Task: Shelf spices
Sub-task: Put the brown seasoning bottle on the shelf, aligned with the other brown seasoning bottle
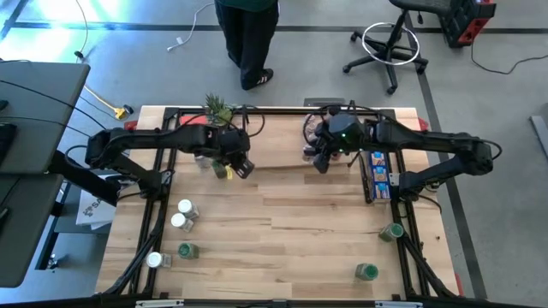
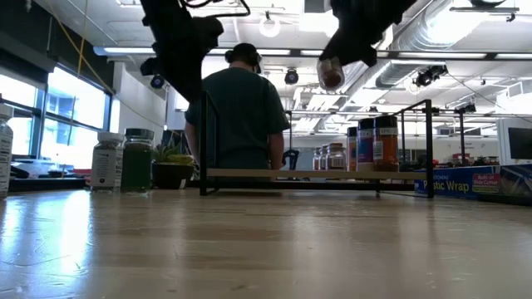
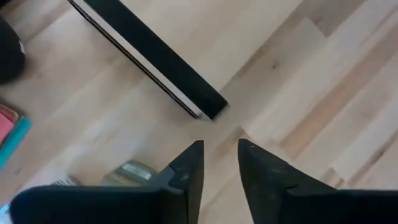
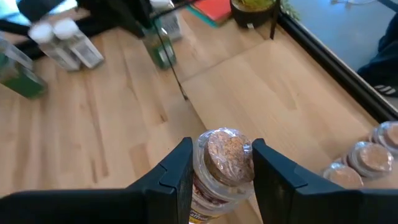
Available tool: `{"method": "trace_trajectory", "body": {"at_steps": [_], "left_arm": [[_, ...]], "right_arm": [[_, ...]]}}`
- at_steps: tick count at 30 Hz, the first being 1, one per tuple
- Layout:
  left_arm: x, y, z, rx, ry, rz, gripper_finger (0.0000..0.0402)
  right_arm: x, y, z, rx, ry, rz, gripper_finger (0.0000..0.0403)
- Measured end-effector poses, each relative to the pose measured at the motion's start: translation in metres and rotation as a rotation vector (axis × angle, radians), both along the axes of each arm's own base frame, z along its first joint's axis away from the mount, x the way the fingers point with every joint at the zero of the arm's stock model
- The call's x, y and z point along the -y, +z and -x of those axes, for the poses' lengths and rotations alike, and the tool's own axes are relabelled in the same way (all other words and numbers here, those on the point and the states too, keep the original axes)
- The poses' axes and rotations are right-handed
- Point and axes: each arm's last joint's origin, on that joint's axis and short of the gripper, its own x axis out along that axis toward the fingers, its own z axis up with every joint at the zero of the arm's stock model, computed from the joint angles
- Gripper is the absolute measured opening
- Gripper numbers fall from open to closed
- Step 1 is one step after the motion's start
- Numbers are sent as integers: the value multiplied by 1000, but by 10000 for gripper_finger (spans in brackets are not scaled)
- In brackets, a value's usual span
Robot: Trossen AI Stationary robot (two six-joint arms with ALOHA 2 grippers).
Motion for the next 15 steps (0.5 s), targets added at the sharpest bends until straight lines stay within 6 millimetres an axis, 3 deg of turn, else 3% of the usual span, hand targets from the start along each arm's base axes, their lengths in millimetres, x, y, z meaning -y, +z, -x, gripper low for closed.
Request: {"method": "trace_trajectory", "body": {"at_steps": [15], "left_arm": [[-30, -2, 3, 5, -9, -46, 44]], "right_arm": [[8, -63, 10, -141, -72, 80, 117]]}}
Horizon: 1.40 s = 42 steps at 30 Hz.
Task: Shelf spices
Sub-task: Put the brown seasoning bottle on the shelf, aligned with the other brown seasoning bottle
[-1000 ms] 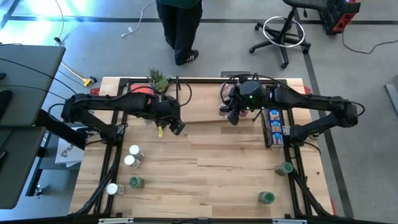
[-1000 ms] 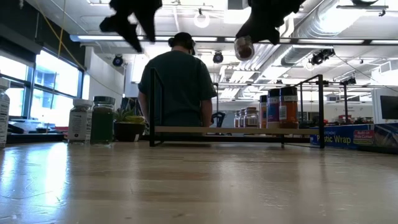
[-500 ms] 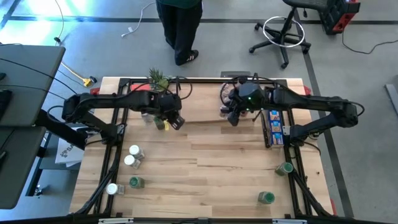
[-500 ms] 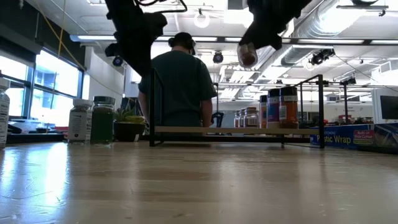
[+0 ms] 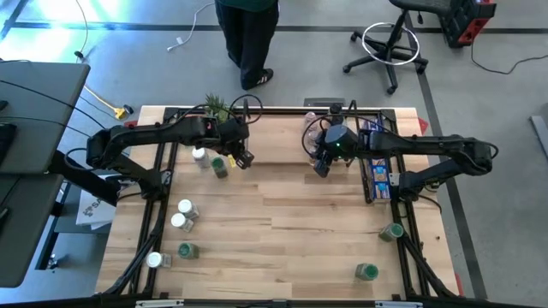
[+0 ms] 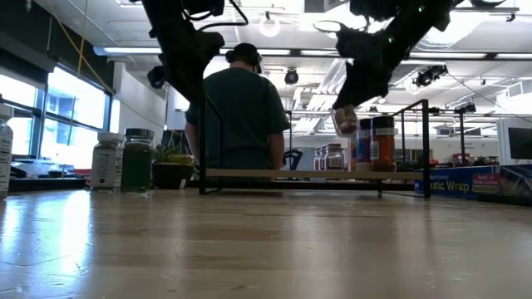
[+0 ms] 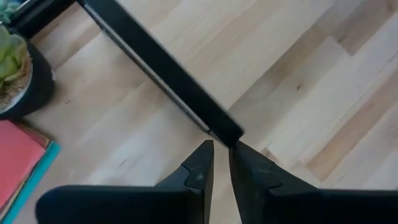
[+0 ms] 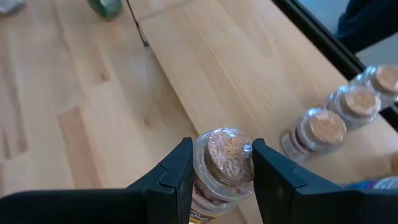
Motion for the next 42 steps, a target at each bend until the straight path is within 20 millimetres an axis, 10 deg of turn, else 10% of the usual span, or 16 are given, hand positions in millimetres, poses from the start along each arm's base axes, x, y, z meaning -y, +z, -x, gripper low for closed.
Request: {"method": "trace_trajectory", "body": {"at_steps": [21, 42], "left_arm": [[25, 57, -8, 118, -74, 27, 42], [24, 59, -7, 104, -83, -3, 42]], "right_arm": [[17, -47, -11, -166, -105, 162, 117], [18, -49, -6, -195, -184, 149, 174]]}}
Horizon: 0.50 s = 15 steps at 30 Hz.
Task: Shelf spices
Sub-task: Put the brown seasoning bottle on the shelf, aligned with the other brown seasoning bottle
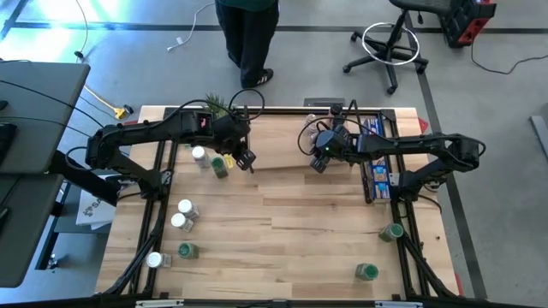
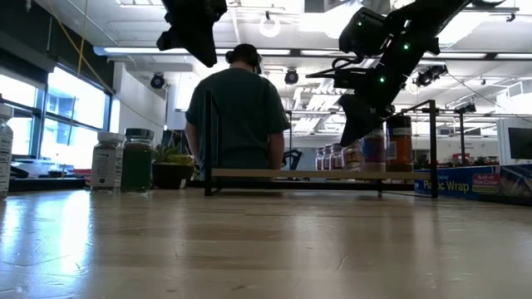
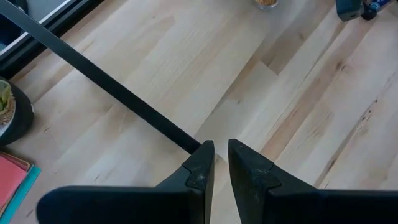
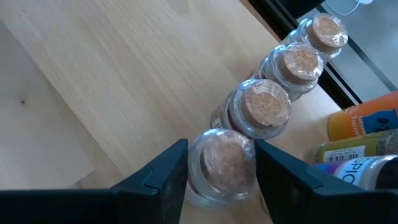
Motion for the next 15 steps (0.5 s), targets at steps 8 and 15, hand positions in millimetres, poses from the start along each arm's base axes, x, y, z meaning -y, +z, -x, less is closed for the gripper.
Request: {"method": "trace_trajectory", "body": {"at_steps": [8, 15], "left_arm": [[0, 0, 0, 0, 0, 0, 42], [0, 0, 0, 0, 0, 0, 42]], "right_arm": [[-1, 0, 0, 2, 20, -16, 179], [-2, 5, 0, 34, 55, -46, 216]]}}
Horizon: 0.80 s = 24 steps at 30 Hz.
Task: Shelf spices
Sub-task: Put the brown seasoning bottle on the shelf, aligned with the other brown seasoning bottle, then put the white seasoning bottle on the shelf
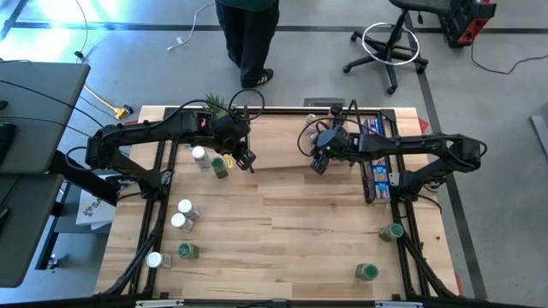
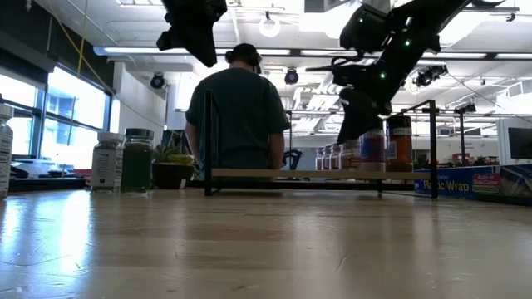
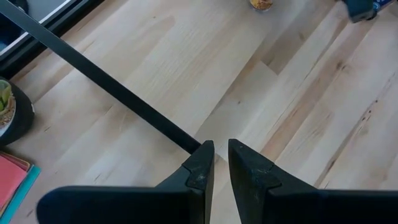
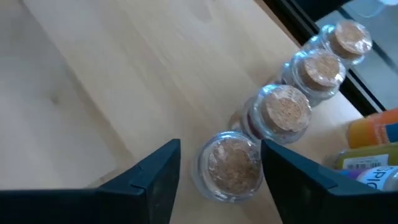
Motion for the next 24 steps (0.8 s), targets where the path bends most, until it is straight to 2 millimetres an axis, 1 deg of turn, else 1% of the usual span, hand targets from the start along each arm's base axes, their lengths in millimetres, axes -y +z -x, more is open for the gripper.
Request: {"method": "trace_trajectory", "body": {"at_steps": [4, 10, 14, 20, 24], "left_arm": [[0, 0, 0, 0, 0, 0, 42], [0, 0, 0, 0, 0, 0, 42], [0, 0, -1, 8, 8, 4, 42], [3, 1, -2, 27, 7, 7, 42], [4, 1, -3, 28, 7, 9, 42]], "right_arm": [[-2, 11, 4, 54, 22, -27, 230], [-7, 38, 20, 145, 24, 0, 231], [-10, 67, 32, 156, 24, 8, 231], [-13, 110, 46, 77, 57, 16, 231], [-16, 130, 53, 48, 55, -10, 231]]}}
